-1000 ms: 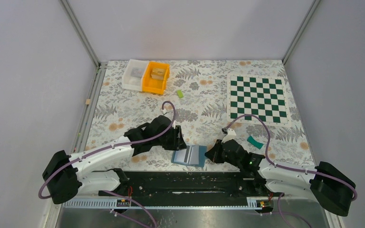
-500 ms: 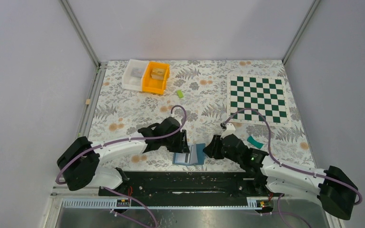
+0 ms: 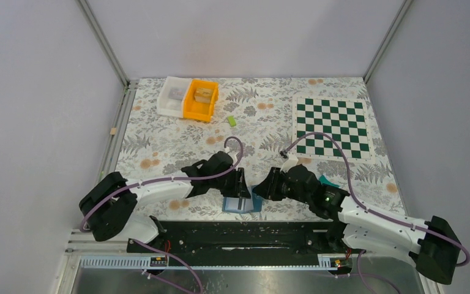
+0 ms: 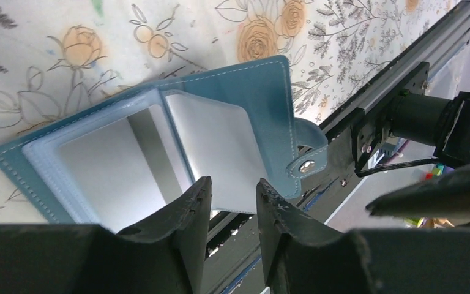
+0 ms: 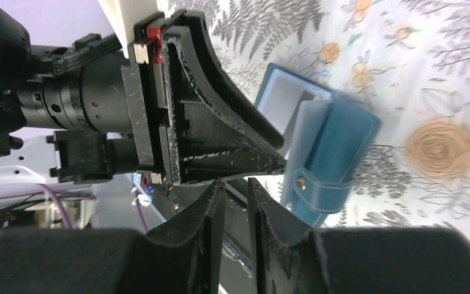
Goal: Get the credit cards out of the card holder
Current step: Open the card holder at the center of the board, then remove the credit card from the card holder.
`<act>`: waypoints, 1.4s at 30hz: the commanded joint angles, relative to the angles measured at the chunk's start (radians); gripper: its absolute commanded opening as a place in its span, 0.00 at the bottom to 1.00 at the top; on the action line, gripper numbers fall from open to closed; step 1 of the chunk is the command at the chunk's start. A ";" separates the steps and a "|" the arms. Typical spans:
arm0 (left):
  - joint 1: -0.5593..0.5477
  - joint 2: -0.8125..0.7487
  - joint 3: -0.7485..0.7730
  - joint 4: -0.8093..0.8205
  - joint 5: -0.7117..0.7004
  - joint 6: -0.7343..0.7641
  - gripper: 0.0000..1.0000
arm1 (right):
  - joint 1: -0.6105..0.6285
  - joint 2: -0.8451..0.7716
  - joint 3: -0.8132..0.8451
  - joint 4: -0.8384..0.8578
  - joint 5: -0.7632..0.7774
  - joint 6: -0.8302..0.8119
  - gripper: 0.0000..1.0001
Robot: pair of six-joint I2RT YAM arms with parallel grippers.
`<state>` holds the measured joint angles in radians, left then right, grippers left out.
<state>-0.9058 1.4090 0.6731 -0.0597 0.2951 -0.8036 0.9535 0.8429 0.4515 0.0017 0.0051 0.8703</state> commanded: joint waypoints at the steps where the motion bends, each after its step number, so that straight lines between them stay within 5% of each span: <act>1: 0.042 -0.083 -0.004 -0.043 -0.070 -0.011 0.33 | 0.000 0.079 0.001 0.208 -0.144 0.116 0.25; 8: 0.157 -0.197 -0.073 -0.120 -0.107 -0.005 0.33 | 0.099 0.261 0.055 0.267 -0.077 0.171 0.24; 18: 0.187 -0.189 -0.138 -0.042 -0.013 0.012 0.31 | 0.123 0.403 0.078 0.139 0.108 0.141 0.30; 29: 0.186 -0.069 -0.163 0.010 0.008 0.025 0.24 | 0.025 0.520 -0.063 0.426 -0.059 0.106 0.40; 42: 0.185 -0.009 -0.204 0.033 0.009 0.019 0.14 | -0.014 0.648 -0.137 0.711 -0.157 0.146 0.30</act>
<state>-0.7162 1.3640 0.4969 -0.0570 0.2996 -0.7933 0.9497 1.4567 0.3351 0.5880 -0.1249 1.0046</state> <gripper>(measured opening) 0.147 0.346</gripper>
